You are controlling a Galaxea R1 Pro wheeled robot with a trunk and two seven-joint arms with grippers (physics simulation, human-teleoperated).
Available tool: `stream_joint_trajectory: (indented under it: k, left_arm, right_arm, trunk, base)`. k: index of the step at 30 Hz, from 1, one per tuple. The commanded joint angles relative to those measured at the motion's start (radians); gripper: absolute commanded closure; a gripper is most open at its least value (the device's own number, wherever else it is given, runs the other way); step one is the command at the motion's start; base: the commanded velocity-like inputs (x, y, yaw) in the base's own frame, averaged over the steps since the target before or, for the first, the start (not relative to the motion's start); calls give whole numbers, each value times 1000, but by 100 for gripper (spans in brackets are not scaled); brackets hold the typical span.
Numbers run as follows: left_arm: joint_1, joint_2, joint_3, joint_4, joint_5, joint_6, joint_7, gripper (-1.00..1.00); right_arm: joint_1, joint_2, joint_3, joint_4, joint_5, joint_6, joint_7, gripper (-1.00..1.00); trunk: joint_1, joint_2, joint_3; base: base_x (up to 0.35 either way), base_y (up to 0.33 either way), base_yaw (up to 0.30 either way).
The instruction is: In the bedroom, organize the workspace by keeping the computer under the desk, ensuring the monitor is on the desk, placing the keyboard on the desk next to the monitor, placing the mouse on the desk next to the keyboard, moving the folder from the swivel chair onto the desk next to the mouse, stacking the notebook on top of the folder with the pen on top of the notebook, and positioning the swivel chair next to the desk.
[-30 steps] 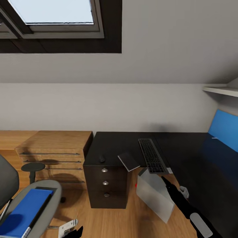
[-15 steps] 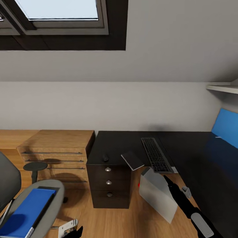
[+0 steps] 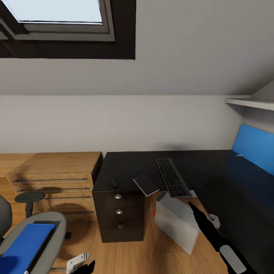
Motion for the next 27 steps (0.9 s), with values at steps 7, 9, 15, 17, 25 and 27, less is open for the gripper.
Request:
stream_joint_trajectory:
  k: [7,9,15,17,25,27]
  left_arm:
    - [0,-1,3,-2,9,7,-6,-100]
    - [0,-1,3,-2,9,7,-6,-100]
    - [0,-1,3,-2,9,7,-5,-100]
    - [0,-1,3,-2,9,7,-5,-100]
    - [0,-1,4,-2,10,5,-3,-100]
    - [0,-1,5,-2,10,-1,-3,-100]
  right_arm:
    - [-1,0,-2,1,-11,11,4,-100]
    - [-1,0,-2,1,-11,11,4,-100]
    - [-1,0,-1,1,-11,11,4,-100]
    - [-1,0,-1,1,-11,11,4,-100]
    - [-1,1,-2,1,-11,11,3,-100]
    - [-1,1,-2,1,-12,11,3,-100]
  trunk:
    - [0,-1,7]
    - [0,-1,9]
    - [4,-8,9]
    - [12,-22,3]
    - [42,-78,-22]
    - [50,-92,-28]
  base:
    - [0,0,-181]
    - [0,0,-150]
    - [0,0,-68]
    - [0,0,-22]
    - [0,0,-6]
    - [0,0,-1]
